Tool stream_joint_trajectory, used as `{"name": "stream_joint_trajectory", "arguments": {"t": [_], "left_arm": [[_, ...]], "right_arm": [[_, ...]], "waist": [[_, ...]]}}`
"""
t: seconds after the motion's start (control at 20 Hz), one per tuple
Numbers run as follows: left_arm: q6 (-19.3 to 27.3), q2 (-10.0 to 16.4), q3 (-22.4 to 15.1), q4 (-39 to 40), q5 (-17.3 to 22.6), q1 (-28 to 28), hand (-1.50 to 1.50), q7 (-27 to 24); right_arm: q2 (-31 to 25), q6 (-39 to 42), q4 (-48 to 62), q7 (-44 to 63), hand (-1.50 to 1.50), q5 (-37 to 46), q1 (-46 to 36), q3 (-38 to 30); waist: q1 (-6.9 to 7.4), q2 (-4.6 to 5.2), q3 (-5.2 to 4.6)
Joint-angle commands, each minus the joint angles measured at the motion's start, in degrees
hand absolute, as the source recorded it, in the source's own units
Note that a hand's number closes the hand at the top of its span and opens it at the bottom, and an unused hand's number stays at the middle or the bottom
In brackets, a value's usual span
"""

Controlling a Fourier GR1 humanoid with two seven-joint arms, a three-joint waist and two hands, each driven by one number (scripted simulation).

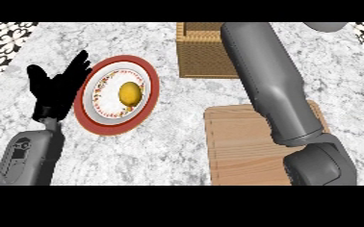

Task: Pick the can from the cutting board and place it in the basket

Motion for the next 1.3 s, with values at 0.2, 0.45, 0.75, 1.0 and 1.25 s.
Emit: {"name": "stream_joint_trajectory", "arguments": {"t": [0.2,0.45,0.75,1.0,1.25], "left_arm": [[-0.53,0.50,0.35,0.08,0.13,0.62,0.00,-0.72],[0.66,0.49,1.22,0.92,-0.19,2.08,0.00,-0.88],[0.21,1.72,2.59,0.90,0.49,3.04,0.00,-1.03],[0.05,0.07,1.14,0.01,0.77,3.33,0.00,0.77],[0.79,0.56,1.83,0.88,0.06,3.98,0.00,-0.59]], "right_arm": [[0.61,-11.64,-3.95,14.20,-1.50,4.45,1.25,-0.88],[0.61,-15.55,-14.42,14.19,-1.50,8.03,1.64,-4.83],[0.62,-14.77,-24.77,14.22,-1.50,6.85,6.76,-5.33],[0.63,-10.71,-30.19,14.30,-1.50,0.36,13.88,0.60],[0.64,-9.64,-37.34,13.67,-1.50,-5.87,21.77,7.43]], "waist": [[-0.46,-0.11,0.02],[-2.54,-1.18,0.04],[-3.26,-2.50,0.06],[-3.15,-3.13,0.15],[-4.59,-3.64,0.14]]}}
